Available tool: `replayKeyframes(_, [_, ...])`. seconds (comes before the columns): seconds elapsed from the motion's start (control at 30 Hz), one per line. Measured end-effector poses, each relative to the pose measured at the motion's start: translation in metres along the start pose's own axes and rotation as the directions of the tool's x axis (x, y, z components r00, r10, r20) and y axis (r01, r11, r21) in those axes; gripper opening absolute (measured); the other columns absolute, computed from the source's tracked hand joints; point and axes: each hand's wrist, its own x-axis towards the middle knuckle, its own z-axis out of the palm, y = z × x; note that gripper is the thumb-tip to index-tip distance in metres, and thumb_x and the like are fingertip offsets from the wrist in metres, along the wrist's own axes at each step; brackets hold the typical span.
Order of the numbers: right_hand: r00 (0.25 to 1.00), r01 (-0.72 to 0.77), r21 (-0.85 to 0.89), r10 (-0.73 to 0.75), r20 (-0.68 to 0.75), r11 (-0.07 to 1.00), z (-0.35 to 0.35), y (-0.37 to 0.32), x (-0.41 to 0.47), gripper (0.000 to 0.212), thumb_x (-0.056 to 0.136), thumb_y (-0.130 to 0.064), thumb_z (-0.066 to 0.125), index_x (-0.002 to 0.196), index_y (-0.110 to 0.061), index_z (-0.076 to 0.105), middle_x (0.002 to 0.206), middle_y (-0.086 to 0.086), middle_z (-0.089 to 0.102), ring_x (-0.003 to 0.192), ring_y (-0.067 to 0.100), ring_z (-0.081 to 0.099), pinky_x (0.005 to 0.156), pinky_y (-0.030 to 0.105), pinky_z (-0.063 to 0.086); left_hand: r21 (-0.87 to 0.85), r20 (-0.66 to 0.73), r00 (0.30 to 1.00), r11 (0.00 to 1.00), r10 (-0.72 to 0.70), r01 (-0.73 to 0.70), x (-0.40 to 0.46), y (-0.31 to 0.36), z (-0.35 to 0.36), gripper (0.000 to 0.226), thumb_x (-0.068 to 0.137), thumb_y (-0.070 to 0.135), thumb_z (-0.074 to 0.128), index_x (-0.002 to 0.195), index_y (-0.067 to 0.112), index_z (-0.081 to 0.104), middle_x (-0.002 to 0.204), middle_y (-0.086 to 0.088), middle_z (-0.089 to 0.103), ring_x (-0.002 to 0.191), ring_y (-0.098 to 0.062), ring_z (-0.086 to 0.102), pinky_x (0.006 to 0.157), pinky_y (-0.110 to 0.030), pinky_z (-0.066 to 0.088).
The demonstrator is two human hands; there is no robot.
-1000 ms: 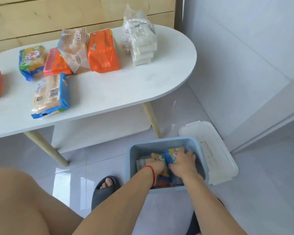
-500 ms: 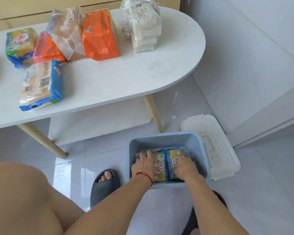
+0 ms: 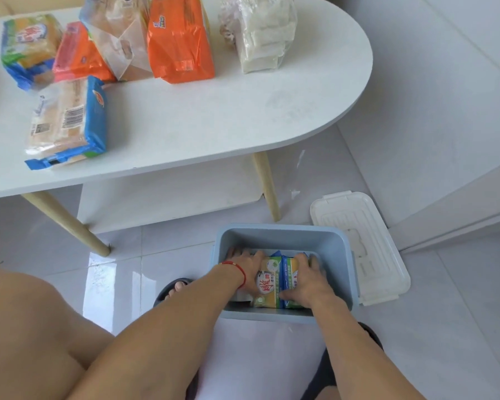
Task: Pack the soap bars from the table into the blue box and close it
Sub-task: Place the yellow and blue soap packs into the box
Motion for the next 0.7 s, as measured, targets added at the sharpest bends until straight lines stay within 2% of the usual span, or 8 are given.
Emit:
replayKeyframes(0.07, [0.999, -0.018, 0.101, 0.013, 0.049, 0.995, -0.002, 0.003, 0.003, 0.098, 0.071, -0.016, 0.091, 0.145, -0.032, 0.028, 0.144, 0.006, 0.033, 0.125, 0.024, 0.052, 0.105, 0.044, 0.052, 0.005, 0.046, 0.999, 1.0, 0.024, -0.025, 0.004, 0.0, -0.006, 0.108, 0.064, 0.054, 0.086, 0.149, 0.028, 0.026, 0.149, -0.008, 0.043, 0.138, -0.031, 0.041, 0.119, -0.049, 0.031])
replayKeyframes(0.17, [0.995, -0.038, 0.161, 0.023, 0.095, 0.986, -0.002, 0.005, 0.006, 0.107, 0.072, -0.012, 0.091, 0.151, -0.034, 0.023, 0.14, 0.006, 0.037, 0.123, 0.024, 0.055, 0.106, 0.045, 0.052, -0.013, -0.018, 0.999, 0.999, 0.037, -0.037, 0.006, -0.002, -0.003, 0.109, 0.061, 0.05, 0.09, 0.148, 0.021, 0.032, 0.144, -0.008, 0.049, 0.13, -0.028, 0.05, 0.113, -0.043, 0.042])
replayKeyframes(0.27, [0.994, -0.07, 0.199, 0.051, 0.1, 0.977, -0.001, 0.004, 0.003, 0.109, 0.07, -0.009, 0.092, 0.152, -0.033, 0.024, 0.138, 0.006, 0.04, 0.124, 0.025, 0.055, 0.107, 0.048, 0.052, -0.059, -0.029, 0.999, 0.997, 0.038, -0.039, 0.003, -0.002, 0.0, 0.118, 0.061, 0.045, 0.092, 0.153, 0.017, 0.025, 0.146, -0.009, 0.048, 0.133, -0.028, 0.05, 0.114, -0.042, 0.042])
replayKeyframes(0.43, [0.988, -0.117, 0.199, 0.094, 0.122, 0.973, 0.002, 0.0, -0.002, 0.114, 0.069, -0.004, 0.092, 0.155, -0.031, 0.022, 0.135, 0.008, 0.045, 0.126, 0.028, 0.054, 0.109, 0.05, 0.049, -0.057, -0.023, 1.0, 0.998, 0.006, -0.008, -0.006, 0.0, 0.006, 0.109, 0.066, 0.046, 0.09, 0.151, 0.016, 0.03, 0.147, -0.008, 0.05, 0.135, -0.027, 0.049, 0.115, -0.041, 0.041])
replayKeyframes(0.57, [0.987, -0.139, 0.092, 0.131, 0.088, 0.986, 0.005, -0.015, -0.017, 0.127, 0.077, -0.015, 0.089, 0.163, -0.03, -0.003, 0.154, 0.017, 0.03, 0.14, 0.036, 0.043, 0.115, 0.052, 0.042, -0.097, 0.043, 0.999, 0.995, -0.021, 0.025, -0.019, 0.003, 0.006, 0.11, 0.073, 0.044, 0.086, 0.156, 0.016, 0.02, 0.153, -0.011, 0.044, 0.138, -0.029, 0.046, 0.115, -0.043, 0.041])
replayKeyframes(0.63, [0.993, -0.117, 0.015, 0.118, -0.021, 0.993, 0.005, -0.028, -0.026, 0.117, 0.085, -0.031, 0.082, 0.163, -0.026, -0.005, 0.158, 0.023, 0.024, 0.145, 0.04, 0.034, 0.115, 0.052, 0.04, -0.116, 0.025, 0.998, 0.992, -0.05, 0.053, -0.031, 0.009, 0.005, 0.114, 0.081, 0.041, 0.08, 0.16, 0.012, 0.003, 0.157, -0.017, 0.034, 0.142, -0.034, 0.039, 0.116, -0.047, 0.039])
replayKeyframes(0.67, [0.993, -0.1, -0.009, 0.099, -0.069, 0.995, 0.003, -0.035, -0.032, 0.105, 0.089, -0.037, 0.076, 0.163, -0.022, 0.002, 0.157, 0.024, 0.027, 0.145, 0.041, 0.032, 0.113, 0.052, 0.04, -0.117, -0.026, 0.998, 0.992, -0.057, 0.054, -0.04, 0.014, 0.004, 0.11, 0.085, 0.036, 0.076, 0.16, 0.01, -0.001, 0.156, -0.02, 0.032, 0.143, -0.036, 0.037, 0.115, -0.049, 0.039])
replayKeyframes(0.7, [0.991, -0.084, -0.022, 0.081, -0.108, 0.996, -0.002, -0.043, -0.038, 0.09, 0.093, -0.04, 0.069, 0.16, -0.017, 0.013, 0.154, 0.025, 0.031, 0.144, 0.041, 0.033, 0.112, 0.052, 0.04, -0.121, -0.102, 0.993, 0.992, -0.052, 0.04, -0.05, 0.019, 0.001, 0.101, 0.089, 0.027, 0.072, 0.159, 0.007, 0.002, 0.153, -0.022, 0.035, 0.141, -0.038, 0.039, 0.113, -0.05, 0.042])
